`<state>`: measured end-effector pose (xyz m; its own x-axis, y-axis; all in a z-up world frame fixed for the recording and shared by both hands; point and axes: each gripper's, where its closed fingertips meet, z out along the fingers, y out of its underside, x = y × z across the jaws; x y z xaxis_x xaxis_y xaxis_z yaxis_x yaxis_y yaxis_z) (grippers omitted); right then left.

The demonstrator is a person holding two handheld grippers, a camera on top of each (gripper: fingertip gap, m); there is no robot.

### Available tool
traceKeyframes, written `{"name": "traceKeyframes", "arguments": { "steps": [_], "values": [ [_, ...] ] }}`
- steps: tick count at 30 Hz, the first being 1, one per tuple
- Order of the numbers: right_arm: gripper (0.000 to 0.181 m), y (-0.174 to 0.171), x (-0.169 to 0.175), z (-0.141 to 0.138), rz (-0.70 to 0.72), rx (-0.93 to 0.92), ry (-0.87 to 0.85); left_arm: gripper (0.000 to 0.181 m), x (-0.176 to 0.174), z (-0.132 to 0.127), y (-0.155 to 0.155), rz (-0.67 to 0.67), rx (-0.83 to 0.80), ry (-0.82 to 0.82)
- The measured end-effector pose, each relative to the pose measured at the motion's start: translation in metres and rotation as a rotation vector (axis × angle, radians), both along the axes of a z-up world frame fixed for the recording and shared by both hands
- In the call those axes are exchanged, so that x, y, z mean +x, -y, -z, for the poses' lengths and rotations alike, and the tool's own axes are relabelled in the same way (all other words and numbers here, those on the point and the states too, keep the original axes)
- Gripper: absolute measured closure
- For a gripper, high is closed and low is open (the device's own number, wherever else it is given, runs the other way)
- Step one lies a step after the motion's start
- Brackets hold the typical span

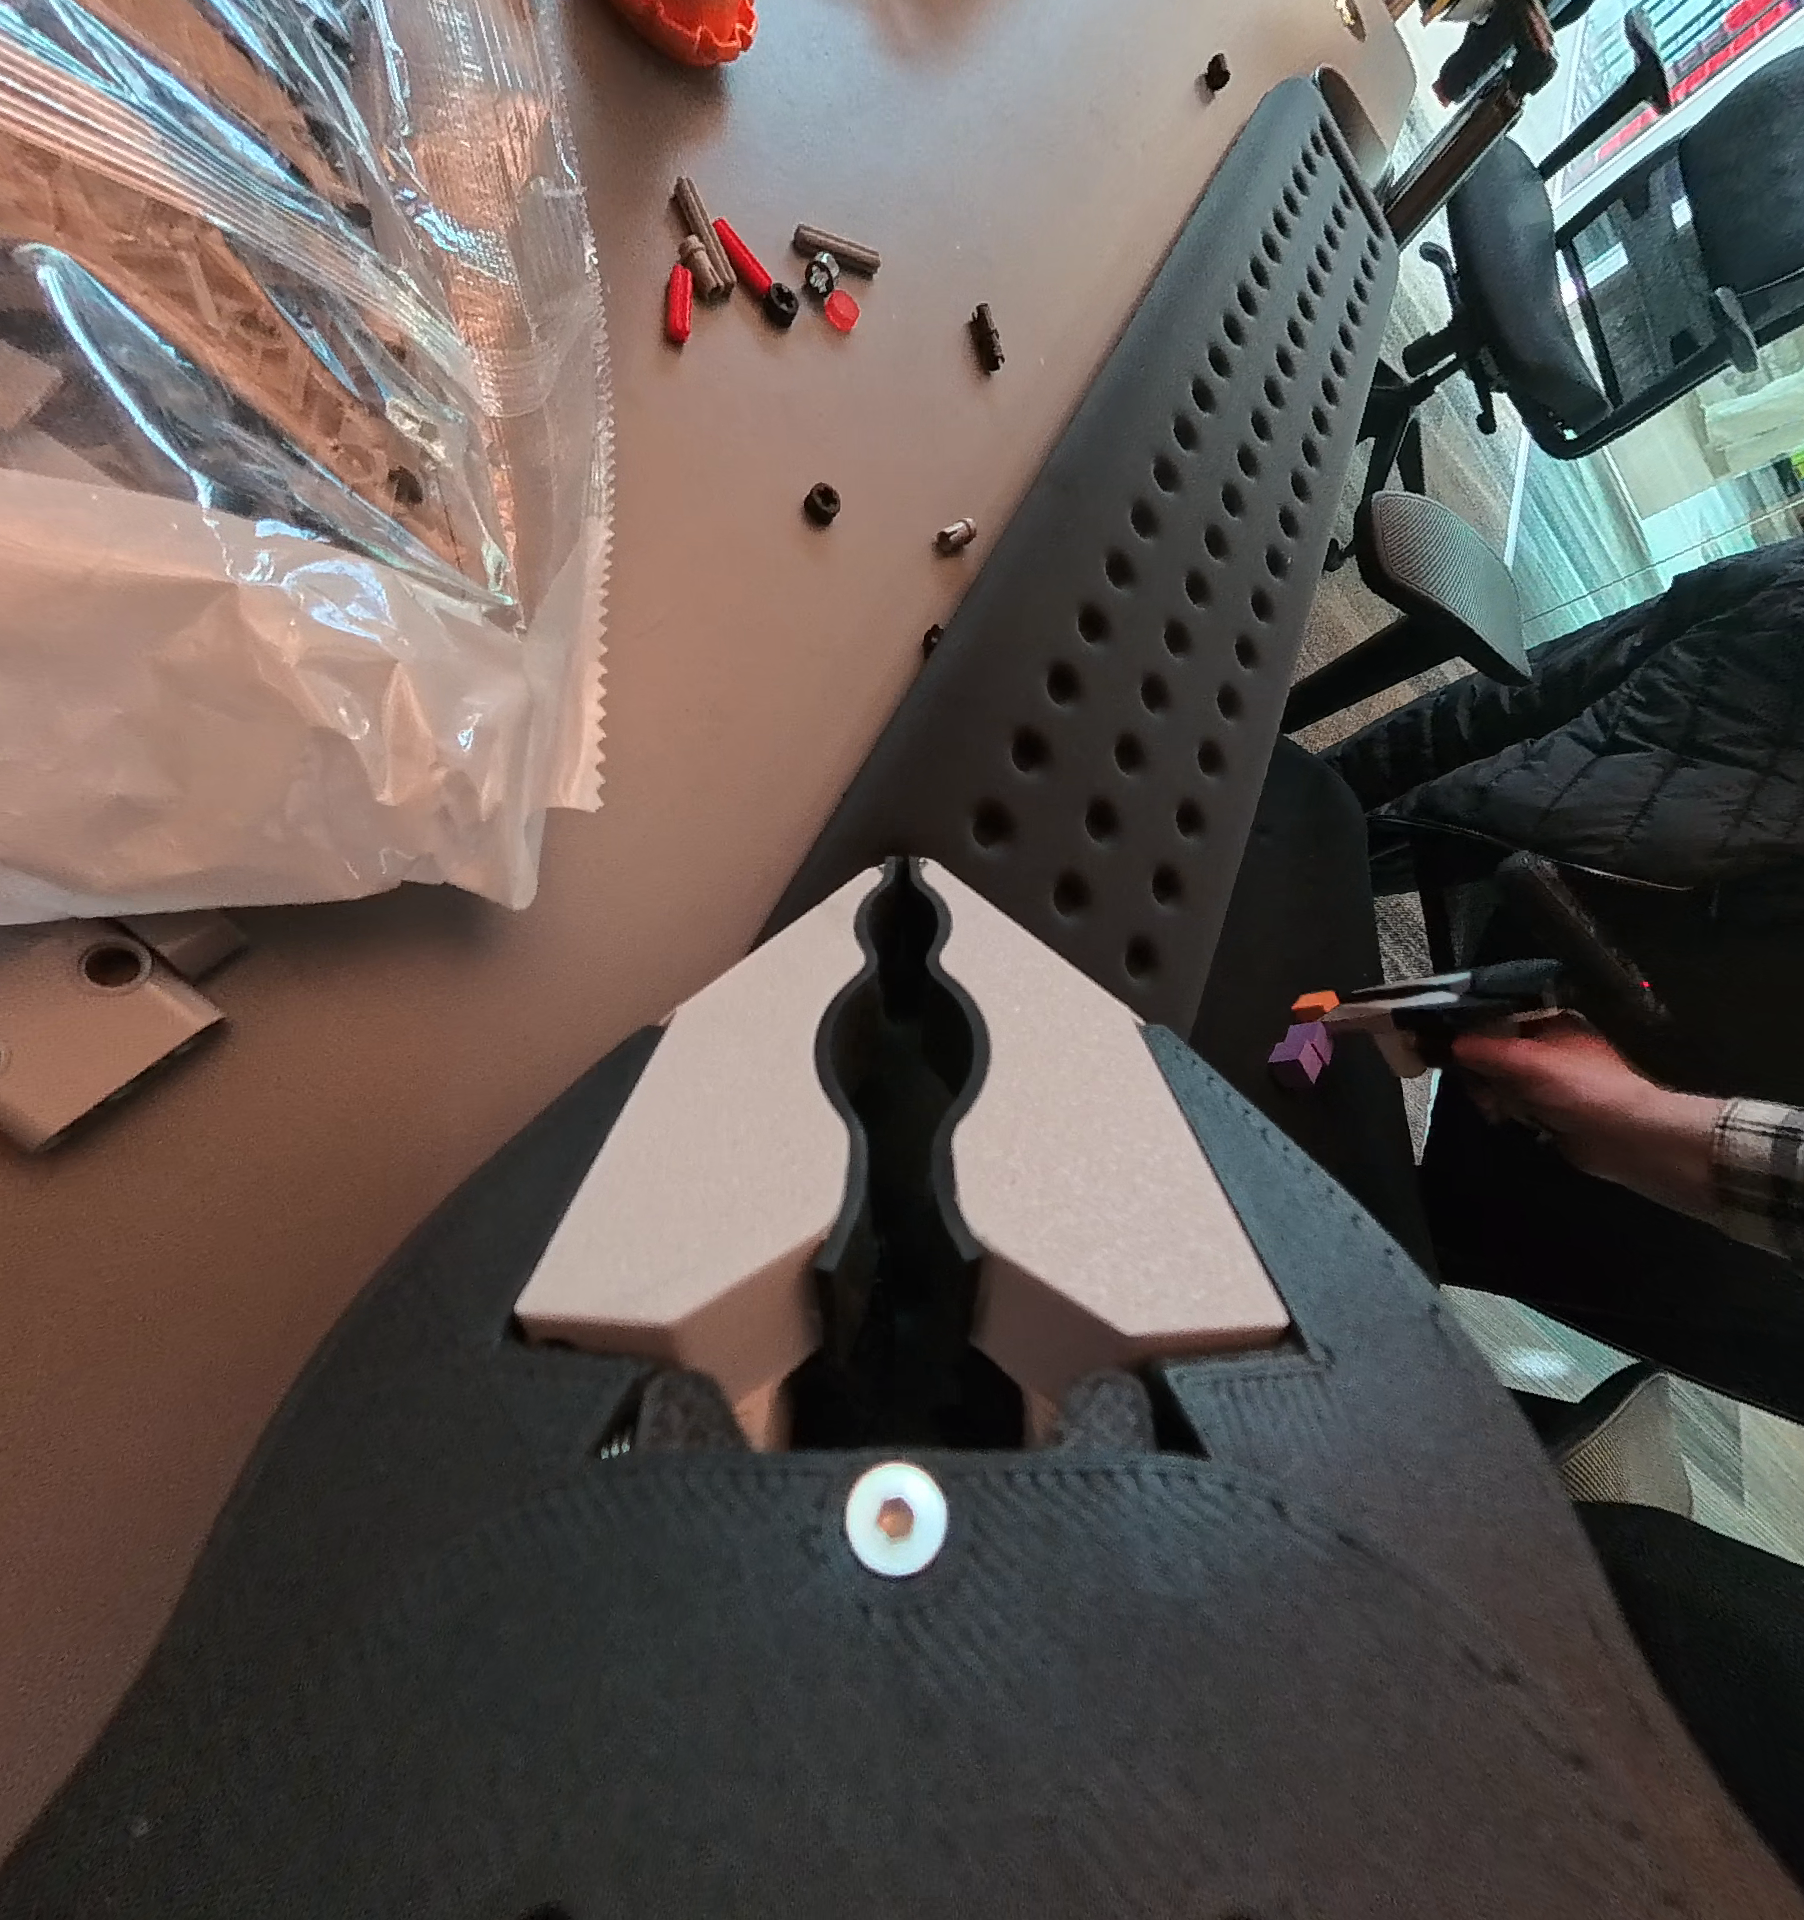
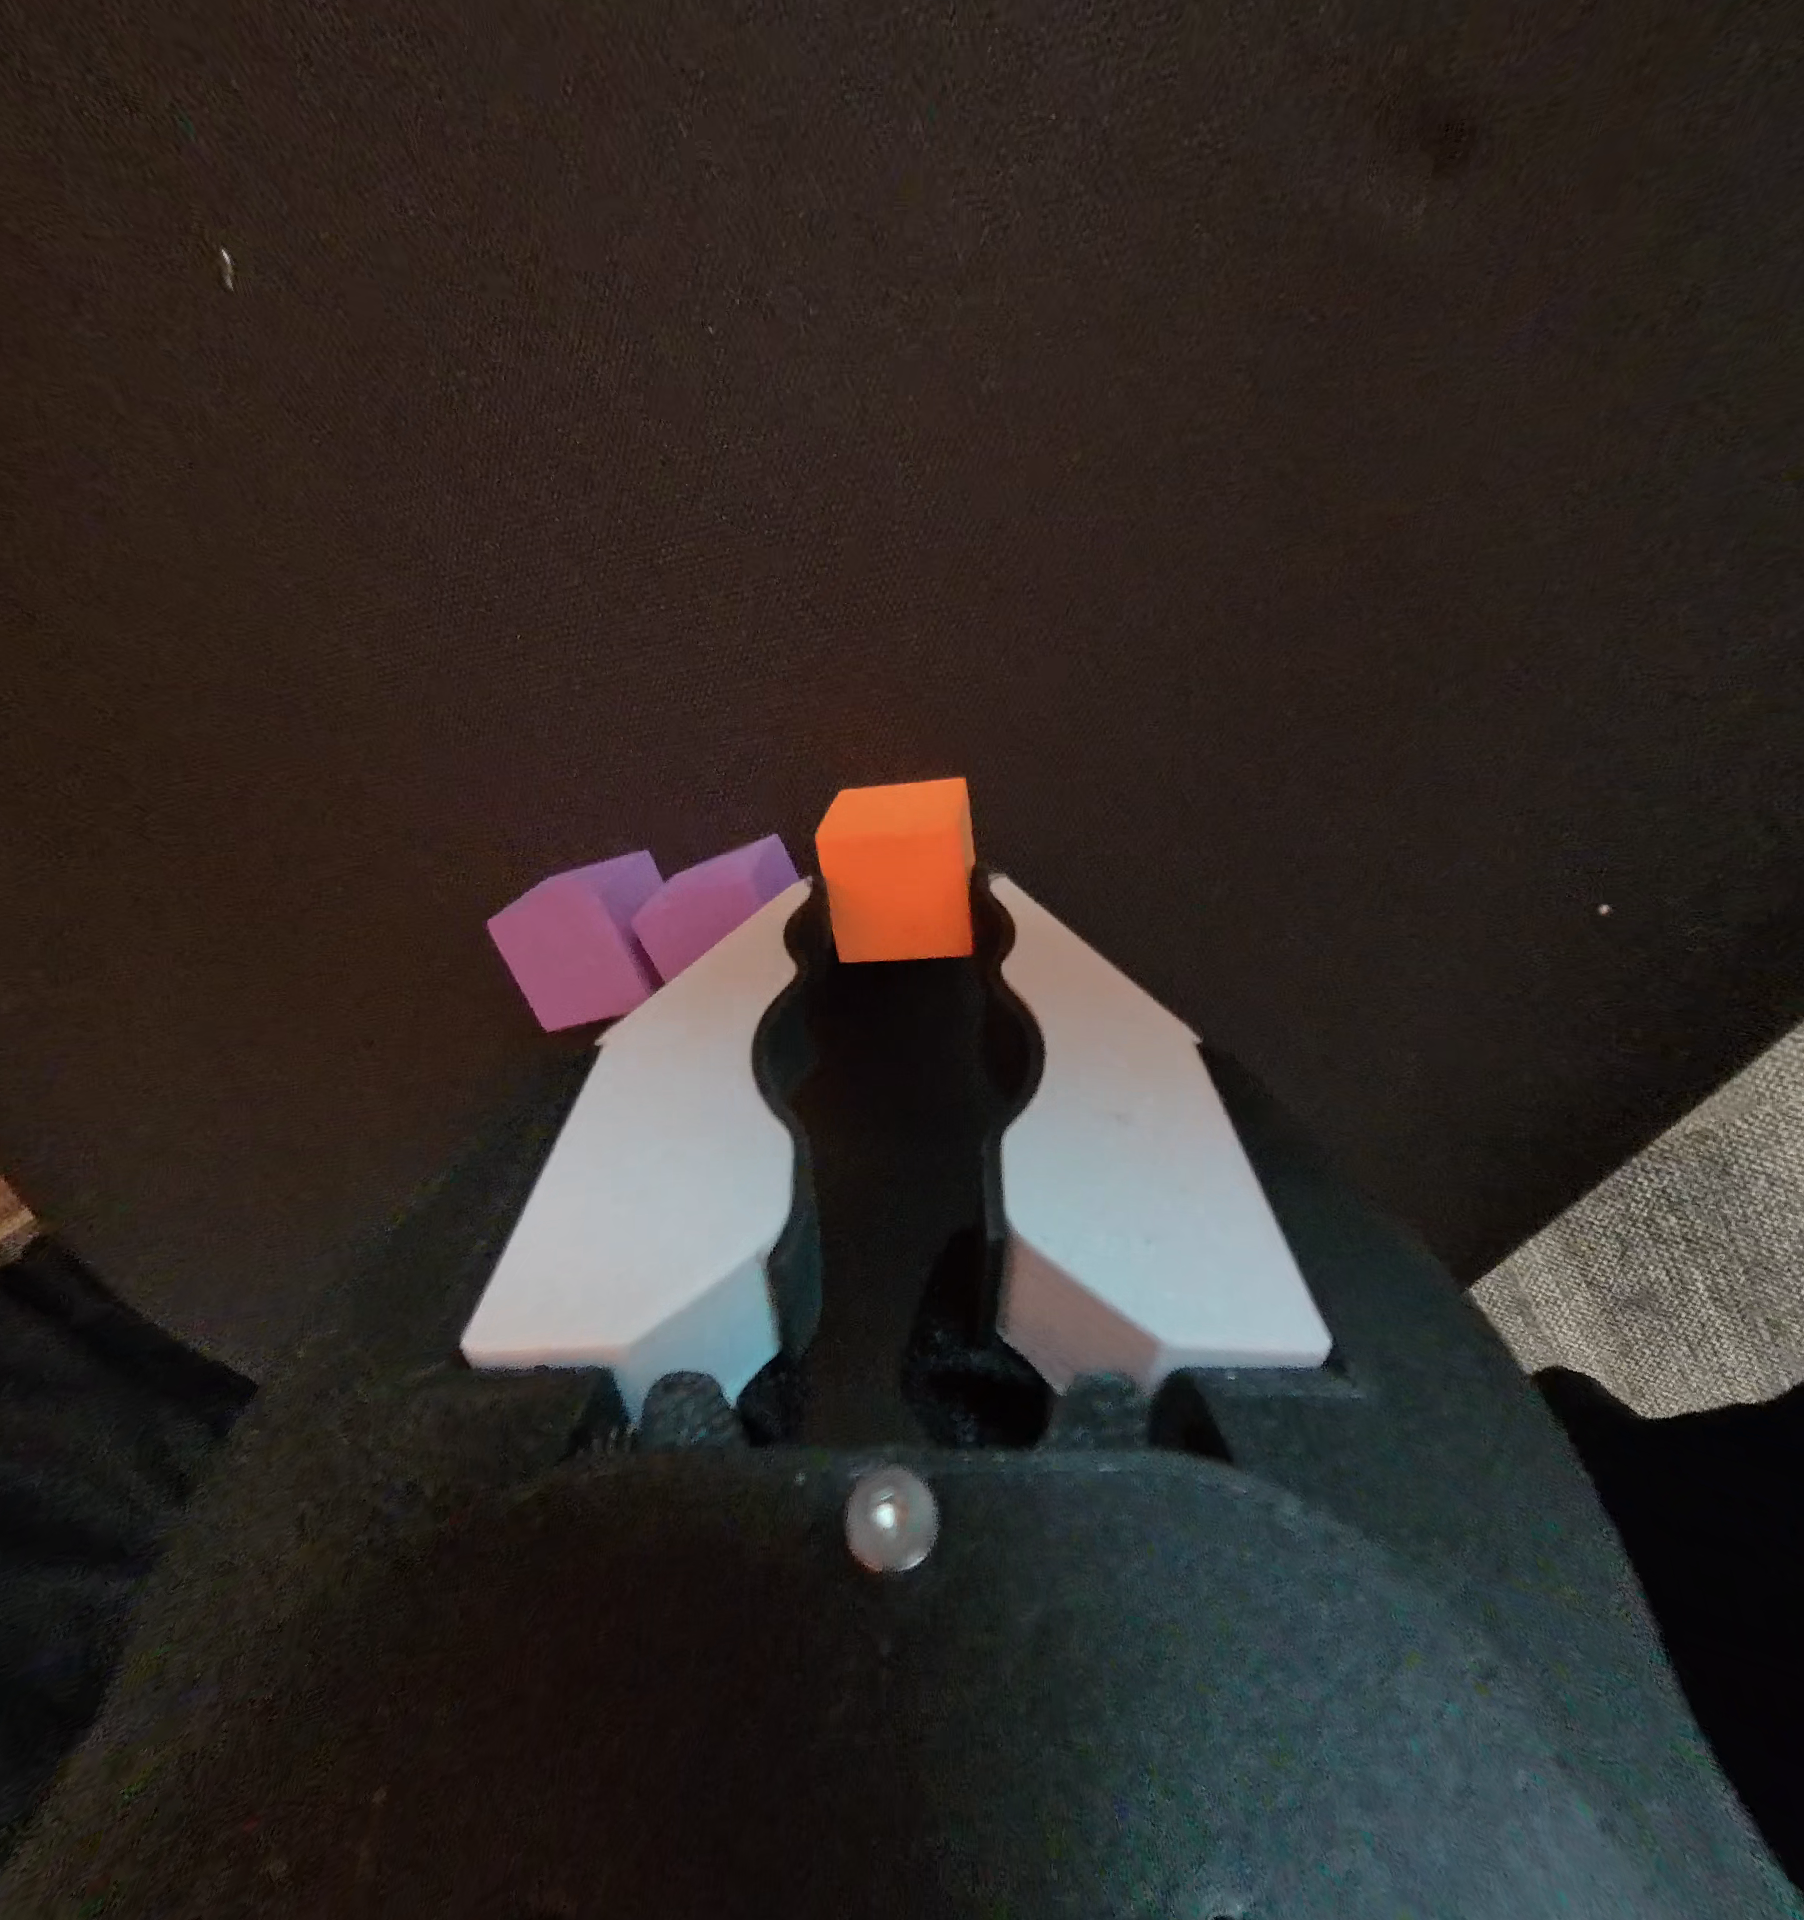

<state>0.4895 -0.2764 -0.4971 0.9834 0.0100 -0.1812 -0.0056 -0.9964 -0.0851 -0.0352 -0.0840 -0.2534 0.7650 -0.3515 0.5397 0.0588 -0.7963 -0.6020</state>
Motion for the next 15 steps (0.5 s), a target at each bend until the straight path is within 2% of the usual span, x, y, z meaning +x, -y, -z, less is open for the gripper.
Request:
{"name": "traceKeyframes", "arguments": {
  "steps": [2,4,6,8,12,15],
  "values": [
    [0.155,-0.010,0.000,-0.008,0.000,0.032,0.014,0.181,0.000,0.000,0.000,0.000,-0.001,0.001],
    [0.155,-0.032,-0.004,-0.031,-0.010,0.108,0.017,0.181,0.000,0.000,0.000,0.000,0.001,0.000],
    [0.155,-0.071,-0.017,-0.071,-0.052,0.232,0.011,0.181,0.000,0.000,0.000,0.000,0.002,0.001],
    [0.155,-0.123,-0.044,-0.127,-0.105,0.387,-0.023,0.181,0.000,-0.001,0.000,0.000,0.003,0.003],
    [0.156,-0.226,-0.147,-0.246,-0.307,0.689,-0.161,0.181,0.000,-0.001,0.000,-0.001,0.004,0.004],
    [0.155,-0.280,-0.244,-0.313,-0.438,0.845,-0.324,0.181,0.000,-0.002,-0.001,-0.002,0.011,-0.028]
  ]
}}
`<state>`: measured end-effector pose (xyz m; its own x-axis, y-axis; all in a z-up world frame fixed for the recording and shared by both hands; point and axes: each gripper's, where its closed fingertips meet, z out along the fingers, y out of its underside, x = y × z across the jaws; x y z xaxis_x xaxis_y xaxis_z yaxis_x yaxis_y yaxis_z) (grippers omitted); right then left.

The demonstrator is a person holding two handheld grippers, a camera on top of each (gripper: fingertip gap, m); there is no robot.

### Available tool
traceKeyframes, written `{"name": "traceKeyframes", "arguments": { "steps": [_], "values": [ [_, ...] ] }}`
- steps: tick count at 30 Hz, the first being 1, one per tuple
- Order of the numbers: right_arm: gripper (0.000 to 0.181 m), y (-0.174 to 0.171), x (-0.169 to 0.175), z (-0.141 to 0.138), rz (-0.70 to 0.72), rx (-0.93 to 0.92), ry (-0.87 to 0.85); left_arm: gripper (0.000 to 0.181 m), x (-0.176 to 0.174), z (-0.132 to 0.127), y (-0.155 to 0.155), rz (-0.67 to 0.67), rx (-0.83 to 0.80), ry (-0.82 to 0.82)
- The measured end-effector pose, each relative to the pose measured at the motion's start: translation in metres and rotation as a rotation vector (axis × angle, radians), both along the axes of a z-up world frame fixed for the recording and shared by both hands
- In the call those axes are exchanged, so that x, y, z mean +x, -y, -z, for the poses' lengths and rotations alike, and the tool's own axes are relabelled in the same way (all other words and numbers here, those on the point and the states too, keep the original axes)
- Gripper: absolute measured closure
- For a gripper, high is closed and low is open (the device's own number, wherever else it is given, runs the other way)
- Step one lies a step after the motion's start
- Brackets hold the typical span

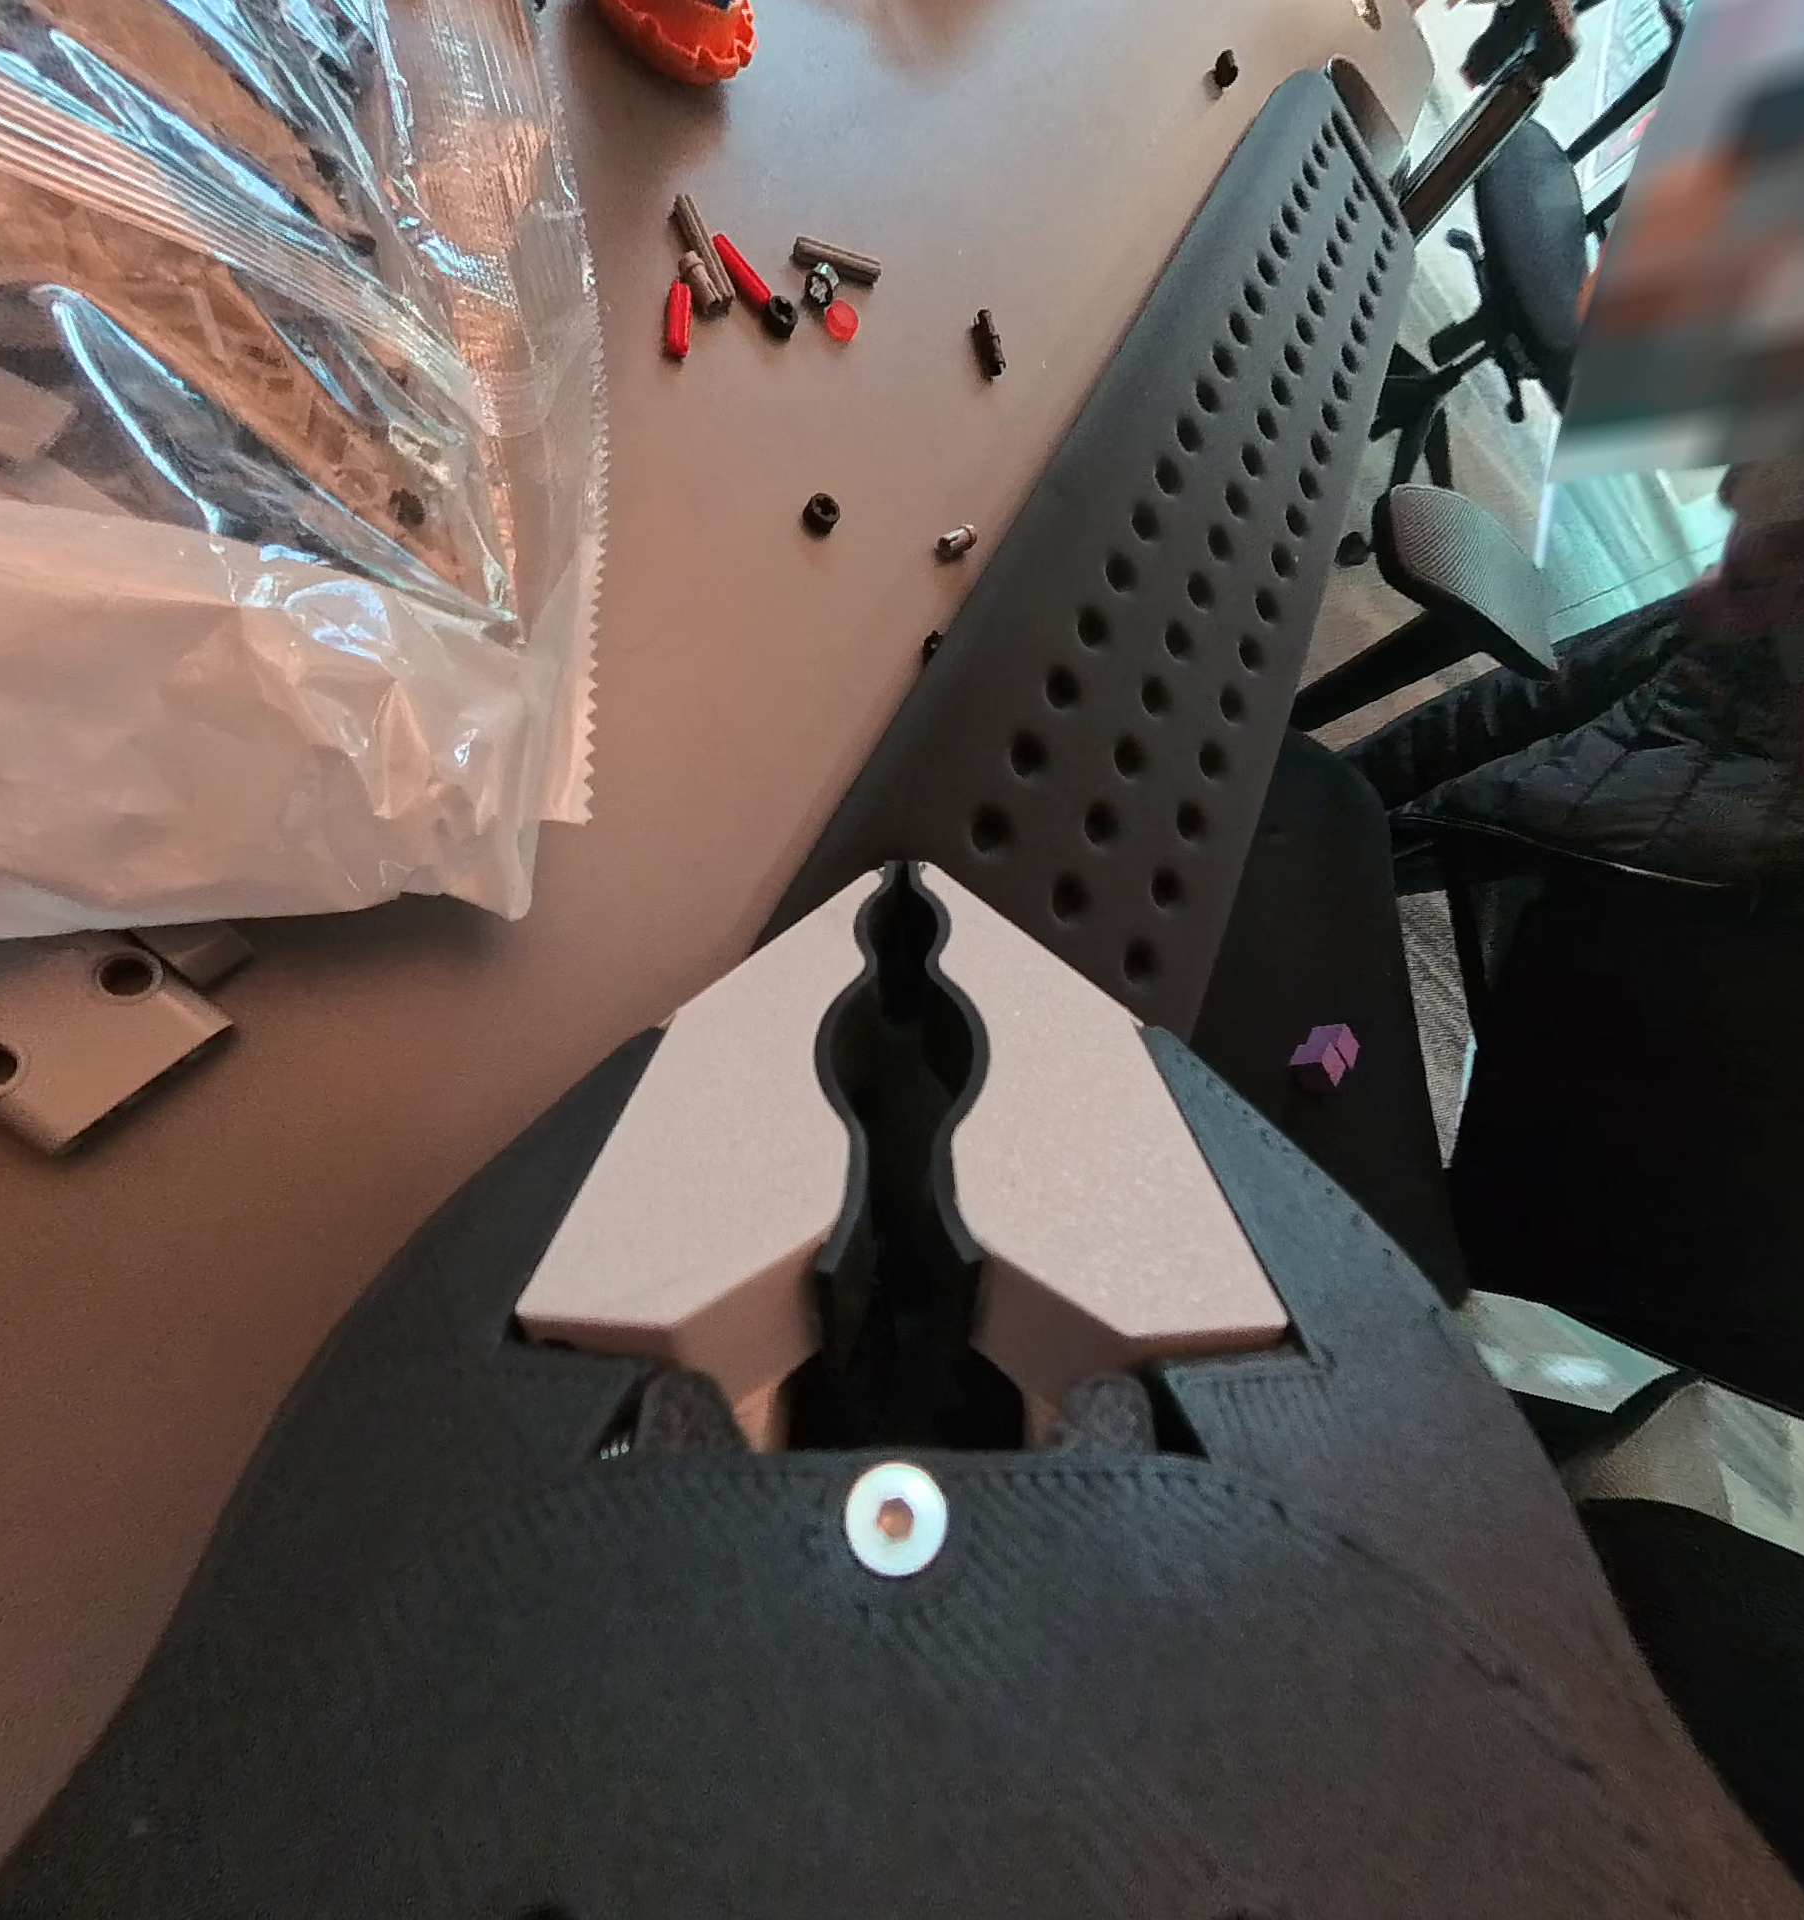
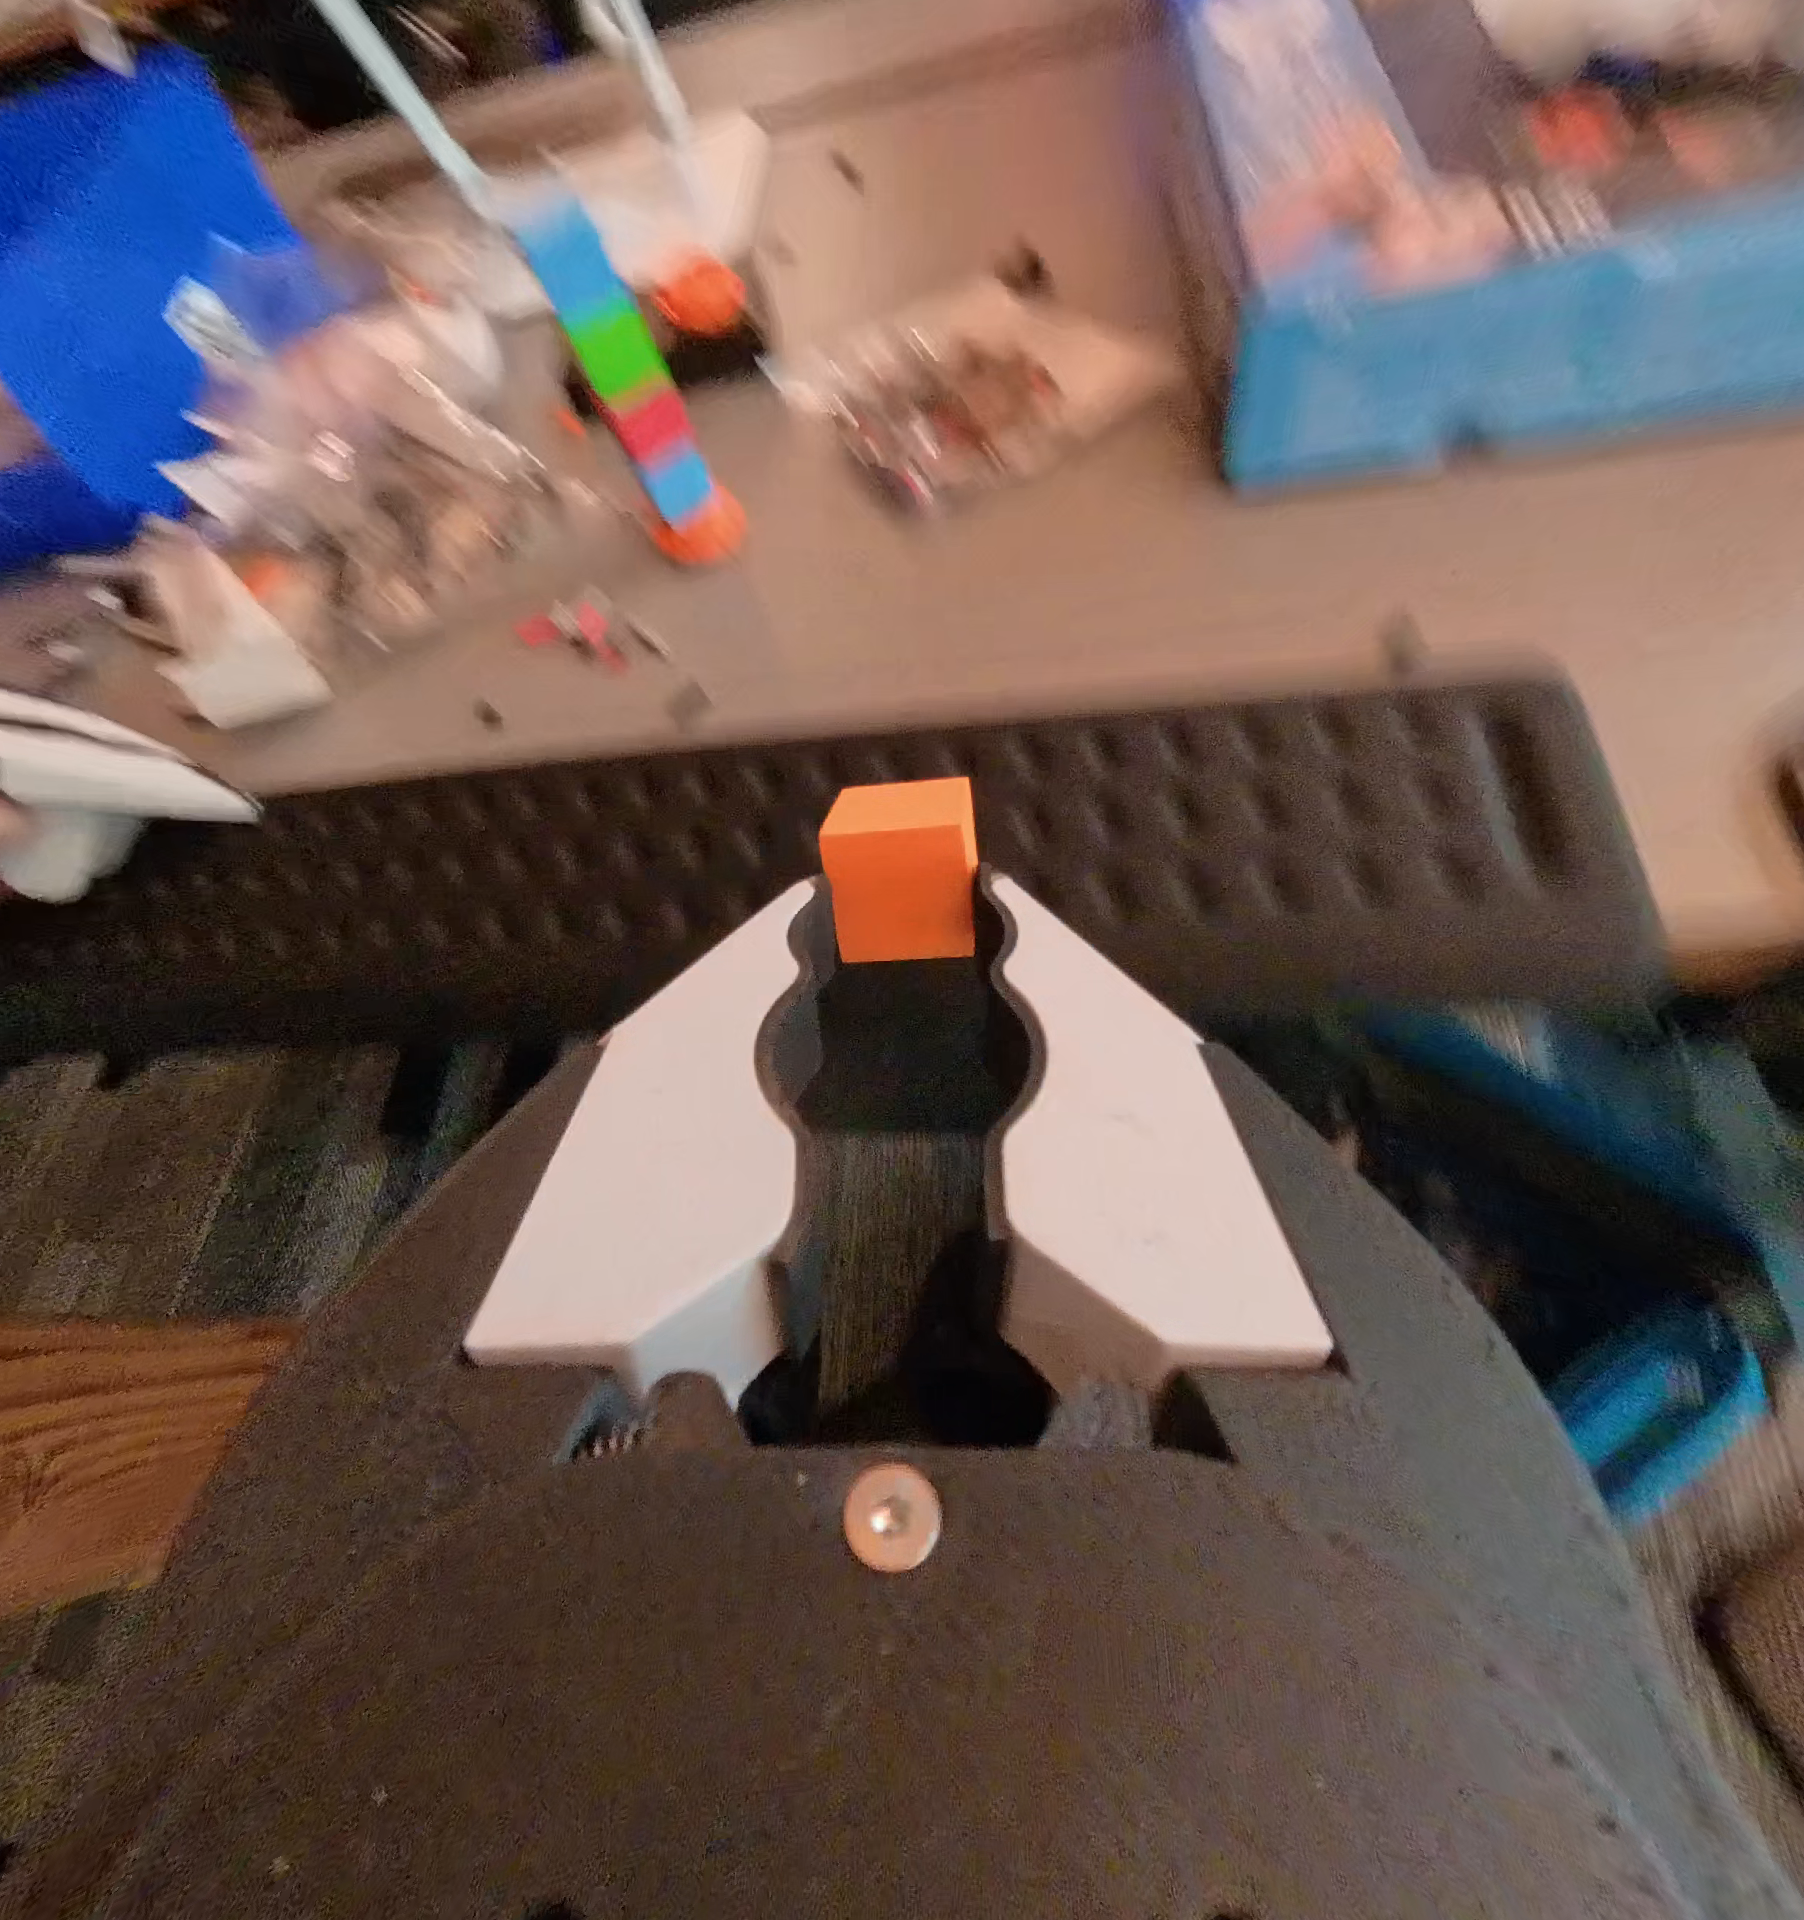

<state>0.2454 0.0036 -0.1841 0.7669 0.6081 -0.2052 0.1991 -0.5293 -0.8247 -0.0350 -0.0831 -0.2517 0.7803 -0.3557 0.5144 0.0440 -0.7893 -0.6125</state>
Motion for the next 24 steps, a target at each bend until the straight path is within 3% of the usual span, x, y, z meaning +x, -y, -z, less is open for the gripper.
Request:
{"name": "traceKeyframes", "arguments": {
  "steps": [5,10,16,24],
  "values": [
    [0.155,-0.060,-0.136,-0.061,-0.223,0.173,-0.100,0.181,-0.003,-0.009,-0.011,-0.063,0.050,-0.082],
    [0.155,-0.102,-0.208,-0.073,-0.321,0.228,-0.149,0.181,0.002,-0.041,-0.045,-0.047,0.170,-0.149],
    [0.155,-0.116,-0.248,-0.057,-0.394,0.192,-0.174,0.181,0.014,-0.028,-0.059,-0.031,0.170,-0.173],
    [0.155,-0.122,-0.255,-0.042,-0.415,0.168,-0.171,0.181,0.012,-0.014,-0.061,-0.078,0.162,-0.204]
  ]
}}
